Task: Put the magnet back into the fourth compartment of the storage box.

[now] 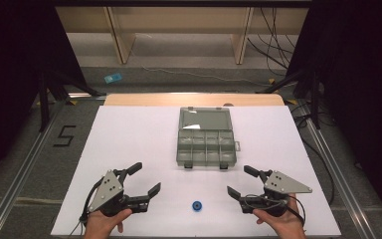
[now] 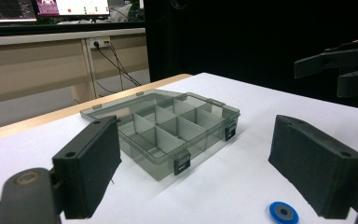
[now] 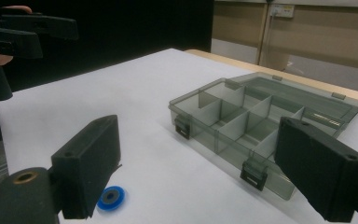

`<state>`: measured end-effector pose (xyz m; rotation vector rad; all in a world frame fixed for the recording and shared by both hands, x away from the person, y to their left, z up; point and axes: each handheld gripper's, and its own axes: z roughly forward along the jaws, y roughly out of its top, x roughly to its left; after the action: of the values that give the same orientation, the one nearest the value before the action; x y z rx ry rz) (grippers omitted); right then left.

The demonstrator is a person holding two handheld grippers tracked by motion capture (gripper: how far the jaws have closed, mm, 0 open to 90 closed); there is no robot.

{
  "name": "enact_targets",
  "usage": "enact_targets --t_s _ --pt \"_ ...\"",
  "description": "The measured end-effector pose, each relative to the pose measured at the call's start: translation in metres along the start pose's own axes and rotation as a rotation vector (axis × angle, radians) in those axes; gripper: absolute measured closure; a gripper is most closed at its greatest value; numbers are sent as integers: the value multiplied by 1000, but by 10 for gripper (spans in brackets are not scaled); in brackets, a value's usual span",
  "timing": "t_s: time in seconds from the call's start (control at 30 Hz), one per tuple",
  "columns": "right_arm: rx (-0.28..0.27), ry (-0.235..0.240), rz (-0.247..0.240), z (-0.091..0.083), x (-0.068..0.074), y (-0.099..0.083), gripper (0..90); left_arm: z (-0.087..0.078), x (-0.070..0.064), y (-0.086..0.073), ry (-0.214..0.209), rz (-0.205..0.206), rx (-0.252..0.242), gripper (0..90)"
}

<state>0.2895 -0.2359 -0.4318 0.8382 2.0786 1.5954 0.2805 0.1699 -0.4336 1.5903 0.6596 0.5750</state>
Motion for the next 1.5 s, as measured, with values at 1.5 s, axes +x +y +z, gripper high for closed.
enact_targets --t_s 1.5 --pt "176 113 -117 29 24 18 163 1 1 -1 2 4 8 160"
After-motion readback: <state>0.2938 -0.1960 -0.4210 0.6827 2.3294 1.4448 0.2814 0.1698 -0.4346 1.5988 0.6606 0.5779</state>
